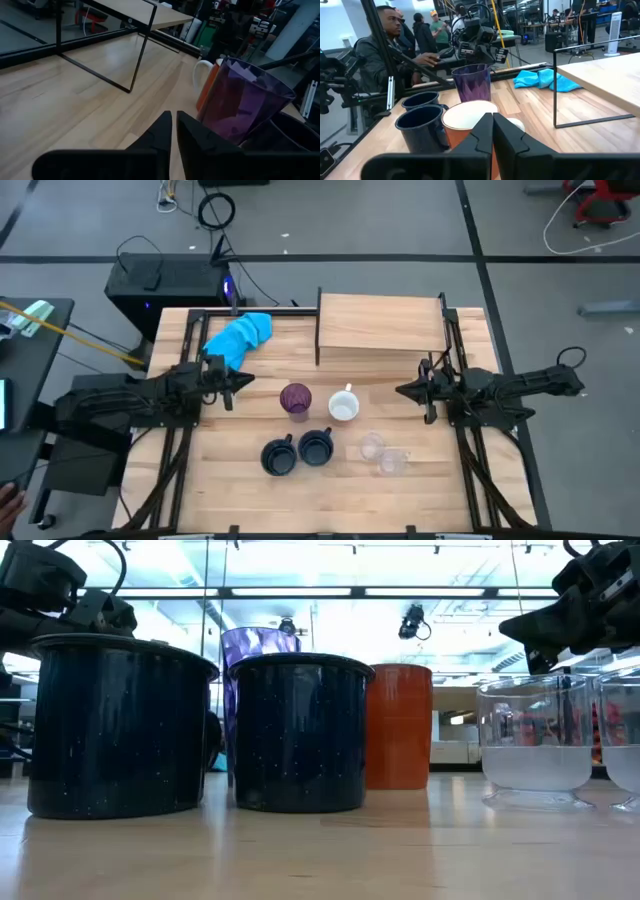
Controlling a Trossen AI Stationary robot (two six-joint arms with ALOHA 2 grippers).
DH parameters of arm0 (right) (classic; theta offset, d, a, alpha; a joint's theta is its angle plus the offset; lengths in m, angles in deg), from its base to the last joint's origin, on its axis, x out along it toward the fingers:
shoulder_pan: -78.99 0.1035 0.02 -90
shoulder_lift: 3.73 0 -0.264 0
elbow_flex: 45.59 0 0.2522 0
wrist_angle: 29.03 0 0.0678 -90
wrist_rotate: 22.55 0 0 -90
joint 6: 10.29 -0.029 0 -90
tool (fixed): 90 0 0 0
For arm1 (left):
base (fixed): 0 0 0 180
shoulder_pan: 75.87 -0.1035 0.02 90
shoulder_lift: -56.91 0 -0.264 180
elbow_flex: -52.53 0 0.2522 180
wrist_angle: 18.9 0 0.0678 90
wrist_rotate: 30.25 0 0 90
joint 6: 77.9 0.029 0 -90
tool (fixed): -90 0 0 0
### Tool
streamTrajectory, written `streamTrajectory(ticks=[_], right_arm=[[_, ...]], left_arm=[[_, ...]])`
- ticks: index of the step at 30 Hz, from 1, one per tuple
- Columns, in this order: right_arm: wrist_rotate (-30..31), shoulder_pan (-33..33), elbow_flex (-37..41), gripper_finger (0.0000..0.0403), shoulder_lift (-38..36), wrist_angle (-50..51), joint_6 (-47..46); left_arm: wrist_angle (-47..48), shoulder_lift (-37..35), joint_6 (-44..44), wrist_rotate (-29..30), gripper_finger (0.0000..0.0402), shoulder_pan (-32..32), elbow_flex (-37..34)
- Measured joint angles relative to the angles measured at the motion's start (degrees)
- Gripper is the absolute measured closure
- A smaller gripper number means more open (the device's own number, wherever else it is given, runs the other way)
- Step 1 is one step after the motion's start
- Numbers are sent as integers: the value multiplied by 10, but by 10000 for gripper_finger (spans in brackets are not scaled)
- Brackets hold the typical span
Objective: Stack small to large cups/mugs on shelf
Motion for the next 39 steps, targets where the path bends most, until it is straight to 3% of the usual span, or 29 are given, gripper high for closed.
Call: streamTrajectory(ticks=[39], right_arm=[[0,0,0,387,0,0,0]], left_arm=[[0,0,0,0,374,0,0]])
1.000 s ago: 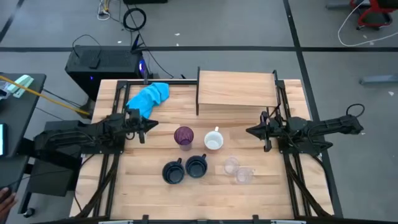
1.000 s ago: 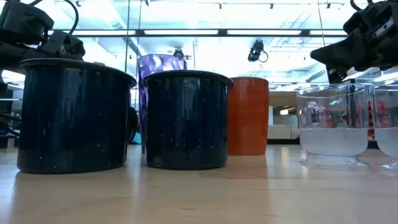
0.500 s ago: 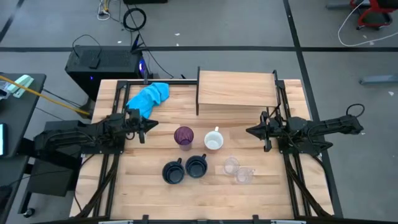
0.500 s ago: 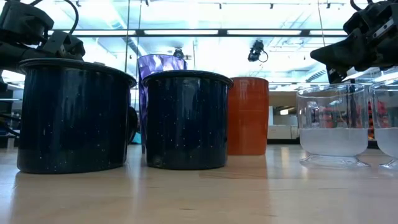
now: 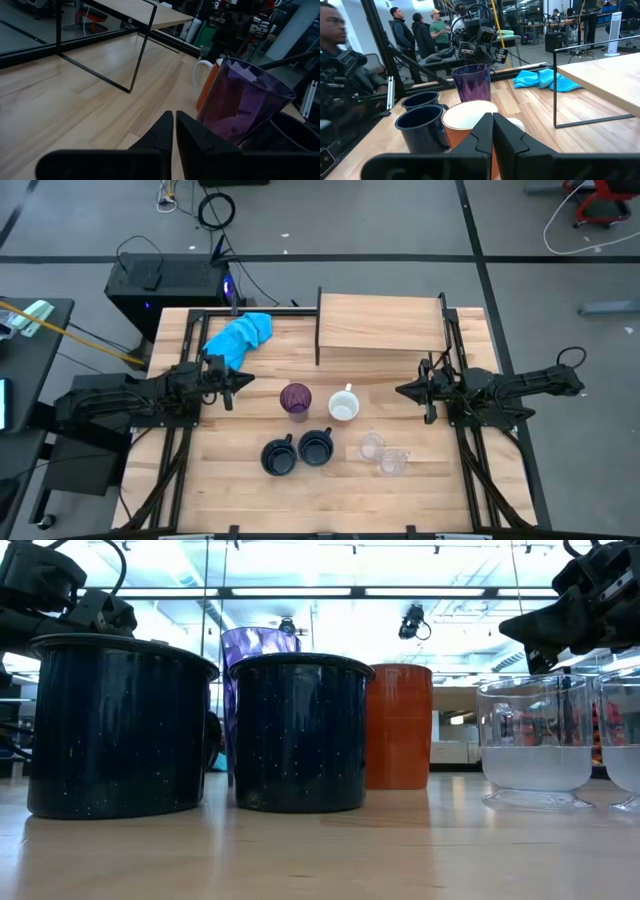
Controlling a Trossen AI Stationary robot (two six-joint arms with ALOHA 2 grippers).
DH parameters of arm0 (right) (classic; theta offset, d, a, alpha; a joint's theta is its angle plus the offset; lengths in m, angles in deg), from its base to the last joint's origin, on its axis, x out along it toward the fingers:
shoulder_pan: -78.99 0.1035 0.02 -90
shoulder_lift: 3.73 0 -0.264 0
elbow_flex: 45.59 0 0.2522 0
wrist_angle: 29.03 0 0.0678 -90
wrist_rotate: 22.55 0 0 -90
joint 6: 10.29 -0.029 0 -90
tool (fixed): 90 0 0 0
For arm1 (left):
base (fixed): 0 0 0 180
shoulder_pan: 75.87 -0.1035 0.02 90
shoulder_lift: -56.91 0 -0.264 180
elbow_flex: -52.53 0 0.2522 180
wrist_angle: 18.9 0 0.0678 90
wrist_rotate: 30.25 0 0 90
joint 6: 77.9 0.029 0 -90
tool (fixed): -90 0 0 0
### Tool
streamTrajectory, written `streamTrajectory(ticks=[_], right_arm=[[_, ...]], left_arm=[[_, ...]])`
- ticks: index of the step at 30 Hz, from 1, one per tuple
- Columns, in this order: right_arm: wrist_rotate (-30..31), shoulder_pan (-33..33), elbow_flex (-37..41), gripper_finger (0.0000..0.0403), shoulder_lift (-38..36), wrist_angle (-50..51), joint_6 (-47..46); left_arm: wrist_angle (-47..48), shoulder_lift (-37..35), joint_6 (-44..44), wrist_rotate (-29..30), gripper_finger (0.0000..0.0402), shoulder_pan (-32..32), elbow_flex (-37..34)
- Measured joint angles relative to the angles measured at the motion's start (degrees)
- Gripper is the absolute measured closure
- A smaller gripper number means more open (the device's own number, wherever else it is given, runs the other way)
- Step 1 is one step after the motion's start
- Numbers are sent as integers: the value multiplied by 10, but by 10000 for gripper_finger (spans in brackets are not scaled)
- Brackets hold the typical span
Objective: Stack small to large cups/mugs on shelf
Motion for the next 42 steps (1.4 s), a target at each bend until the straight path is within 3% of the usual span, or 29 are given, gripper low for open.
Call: streamTrajectory(ticks=[42], right_arm=[[0,0,0,387,0,0,0]], left_arm=[[0,0,0,0,375,0,0]])
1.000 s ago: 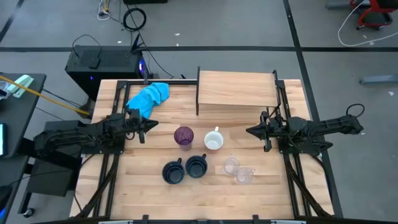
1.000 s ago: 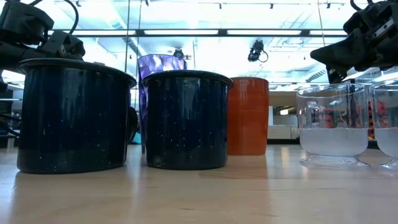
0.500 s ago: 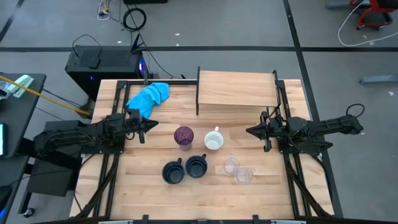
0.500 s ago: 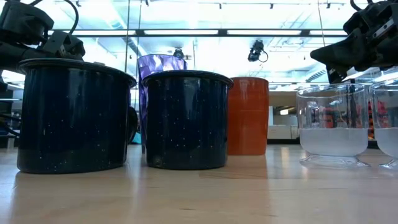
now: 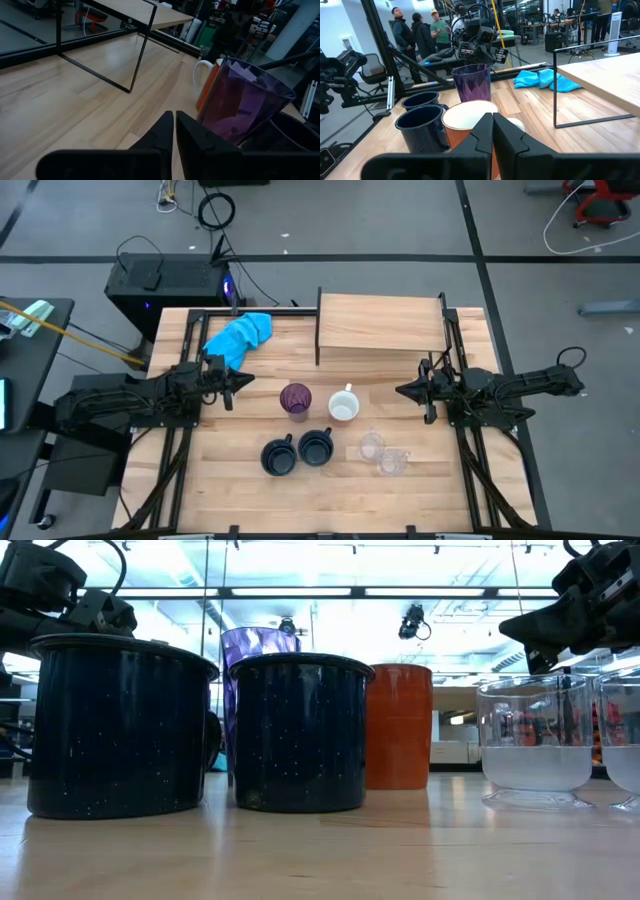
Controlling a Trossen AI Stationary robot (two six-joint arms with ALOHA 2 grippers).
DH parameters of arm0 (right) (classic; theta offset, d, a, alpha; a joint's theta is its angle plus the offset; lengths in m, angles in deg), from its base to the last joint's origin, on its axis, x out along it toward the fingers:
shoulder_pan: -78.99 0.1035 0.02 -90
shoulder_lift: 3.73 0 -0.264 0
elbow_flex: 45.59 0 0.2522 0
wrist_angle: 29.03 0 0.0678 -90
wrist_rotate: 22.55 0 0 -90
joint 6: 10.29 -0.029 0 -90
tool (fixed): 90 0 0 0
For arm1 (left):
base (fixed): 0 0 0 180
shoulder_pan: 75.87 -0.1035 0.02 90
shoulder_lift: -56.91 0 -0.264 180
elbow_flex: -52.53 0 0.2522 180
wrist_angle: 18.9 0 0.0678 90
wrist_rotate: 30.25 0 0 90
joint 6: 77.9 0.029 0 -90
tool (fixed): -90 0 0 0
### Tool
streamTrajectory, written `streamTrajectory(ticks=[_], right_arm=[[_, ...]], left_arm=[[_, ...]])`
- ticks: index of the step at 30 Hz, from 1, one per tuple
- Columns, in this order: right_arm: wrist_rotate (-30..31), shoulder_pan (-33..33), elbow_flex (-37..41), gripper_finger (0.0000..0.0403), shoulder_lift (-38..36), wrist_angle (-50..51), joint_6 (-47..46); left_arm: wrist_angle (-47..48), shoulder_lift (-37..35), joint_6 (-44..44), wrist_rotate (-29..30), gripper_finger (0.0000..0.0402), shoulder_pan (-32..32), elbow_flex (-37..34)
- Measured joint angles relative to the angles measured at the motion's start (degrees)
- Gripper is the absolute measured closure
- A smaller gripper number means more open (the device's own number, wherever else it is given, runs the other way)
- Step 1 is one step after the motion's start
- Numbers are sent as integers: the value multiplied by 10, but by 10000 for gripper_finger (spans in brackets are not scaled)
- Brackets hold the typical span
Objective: Stack small to large cups/mugs on shelf
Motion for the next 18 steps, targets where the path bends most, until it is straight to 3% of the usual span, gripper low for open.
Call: streamTrajectory(ticks=[6,13,18], right_arm=[[0,0,0,387,0,0,7],[3,0,-6,387,0,-6,124],[34,0,-6,387,0,-94,135]], left_arm=[[0,0,0,0,366,0,0],[0,0,0,0,372,0,0],[0,0,0,0,376,0,0]])
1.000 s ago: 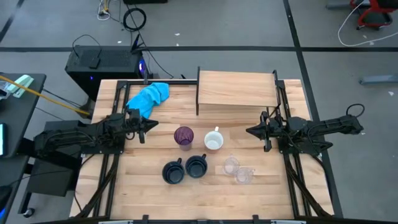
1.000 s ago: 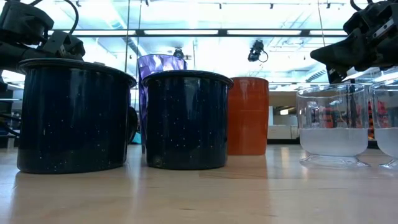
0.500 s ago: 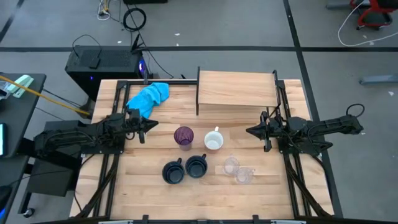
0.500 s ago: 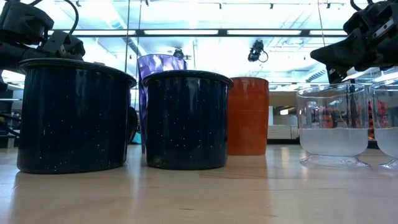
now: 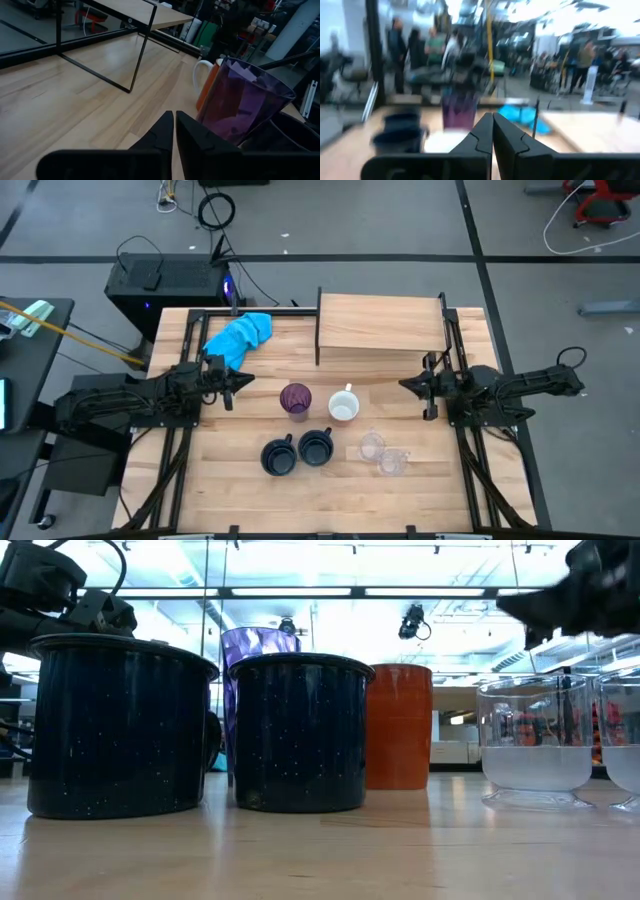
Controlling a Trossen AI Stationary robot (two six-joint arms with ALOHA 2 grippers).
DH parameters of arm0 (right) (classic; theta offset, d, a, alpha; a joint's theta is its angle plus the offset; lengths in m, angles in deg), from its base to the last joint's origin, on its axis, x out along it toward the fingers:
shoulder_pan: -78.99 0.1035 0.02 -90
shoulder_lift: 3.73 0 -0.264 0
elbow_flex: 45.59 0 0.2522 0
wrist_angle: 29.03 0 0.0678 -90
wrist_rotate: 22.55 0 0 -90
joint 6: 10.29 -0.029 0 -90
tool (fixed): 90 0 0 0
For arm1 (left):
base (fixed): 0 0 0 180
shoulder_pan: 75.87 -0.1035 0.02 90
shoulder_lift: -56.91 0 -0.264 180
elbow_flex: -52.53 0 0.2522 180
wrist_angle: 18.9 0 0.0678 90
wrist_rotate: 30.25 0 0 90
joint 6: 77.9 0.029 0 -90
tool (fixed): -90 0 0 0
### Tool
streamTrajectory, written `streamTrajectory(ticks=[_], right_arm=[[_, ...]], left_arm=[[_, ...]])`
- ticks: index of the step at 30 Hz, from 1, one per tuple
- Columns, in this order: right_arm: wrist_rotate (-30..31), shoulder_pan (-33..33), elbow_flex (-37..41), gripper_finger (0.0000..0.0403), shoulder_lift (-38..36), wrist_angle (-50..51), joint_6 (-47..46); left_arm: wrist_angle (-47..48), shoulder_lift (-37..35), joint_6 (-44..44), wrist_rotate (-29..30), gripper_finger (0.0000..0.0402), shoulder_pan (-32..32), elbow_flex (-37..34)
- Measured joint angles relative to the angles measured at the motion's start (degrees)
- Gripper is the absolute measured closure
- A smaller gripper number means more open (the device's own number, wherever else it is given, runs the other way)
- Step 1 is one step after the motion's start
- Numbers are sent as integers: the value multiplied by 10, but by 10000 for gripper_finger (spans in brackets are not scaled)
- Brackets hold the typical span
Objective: Stack small to large cups/mugs on shelf
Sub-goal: Put the violet cup on the shelf
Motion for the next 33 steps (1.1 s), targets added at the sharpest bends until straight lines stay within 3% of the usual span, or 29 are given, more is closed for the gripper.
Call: streamTrajectory(ticks=[4,12,19,26,33], right_arm=[[33,-10,0,387,0,-54,-37],[33,-43,0,387,0,-98,-61],[31,-43,0,387,0,-131,-181],[31,-43,0,387,14,-182,-181],[55,-42,0,387,86,-281,-136]], left_arm=[[0,0,0,0,372,0,0],[0,0,0,0,368,0,0],[0,0,0,0,377,0,0],[0,0,0,0,375,0,0],[-5,0,-1,0,366,0,0]])
